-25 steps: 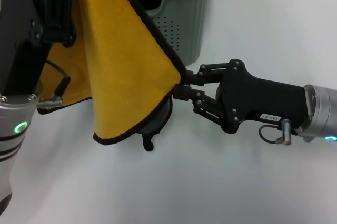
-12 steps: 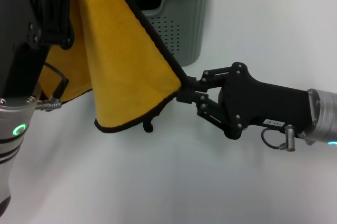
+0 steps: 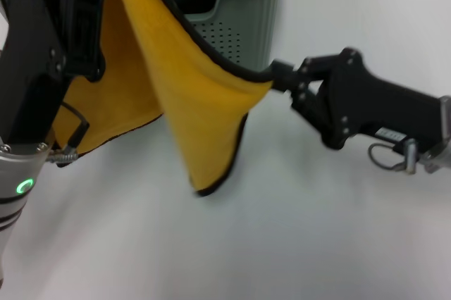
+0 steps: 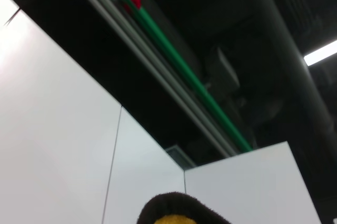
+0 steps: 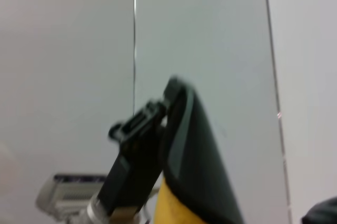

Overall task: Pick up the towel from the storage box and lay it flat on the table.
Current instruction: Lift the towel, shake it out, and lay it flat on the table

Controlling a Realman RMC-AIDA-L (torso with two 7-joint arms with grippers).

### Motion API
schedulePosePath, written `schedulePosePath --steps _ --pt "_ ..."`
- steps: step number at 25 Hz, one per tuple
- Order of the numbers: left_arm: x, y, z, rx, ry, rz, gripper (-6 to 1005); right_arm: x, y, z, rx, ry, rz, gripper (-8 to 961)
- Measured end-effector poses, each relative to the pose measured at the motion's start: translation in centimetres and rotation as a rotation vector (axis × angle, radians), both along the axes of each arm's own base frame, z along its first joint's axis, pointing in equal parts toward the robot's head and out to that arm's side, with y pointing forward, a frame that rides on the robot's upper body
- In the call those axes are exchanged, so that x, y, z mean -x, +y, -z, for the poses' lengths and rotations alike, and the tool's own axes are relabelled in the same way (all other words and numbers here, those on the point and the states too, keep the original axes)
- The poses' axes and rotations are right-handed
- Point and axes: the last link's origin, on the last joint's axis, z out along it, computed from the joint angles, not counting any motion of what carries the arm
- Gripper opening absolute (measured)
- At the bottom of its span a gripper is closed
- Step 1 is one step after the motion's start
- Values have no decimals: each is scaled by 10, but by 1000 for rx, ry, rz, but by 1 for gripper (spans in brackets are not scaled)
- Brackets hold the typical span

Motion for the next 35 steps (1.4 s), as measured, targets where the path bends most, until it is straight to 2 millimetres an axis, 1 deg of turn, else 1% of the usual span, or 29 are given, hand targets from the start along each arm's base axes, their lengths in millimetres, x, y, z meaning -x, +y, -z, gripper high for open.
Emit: schedulePosePath --steps 4,11,14,15,16,18,24,27,29,32,35 --pt "14 -4 3 19 34 -60 19 2 4 -18 -62 34 -13 6" --pt "43 -16 13 82 115 -184 30 16 13 -61 -155 88 -64 5" --pt "48 -18 20 122 152 -205 55 24 17 -79 -210 115 -83 5" --pt "49 -18 25 150 177 -217 61 27 18 -84 -227 123 -87 5" --pt "49 -18 25 150 177 -217 66 29 20 -91 -243 127 -90 5" --pt "51 -18 30 171 197 -232 78 34 23 -99 -258 125 -97 5" --pt "57 -18 43 233 265 -278 113 49 31 -113 -310 97 -96 6" --pt "59 -18 49 240 304 -286 247 55 35 -113 -316 73 -89 6" --pt "58 -19 56 248 359 -271 337 57 36 -113 -318 70 -89 6" --pt "55 -17 70 268 459 -242 338 60 37 -113 -319 70 -94 7" --pt "54 -14 79 258 530 -230 338 60 37 -113 -319 70 -97 8"
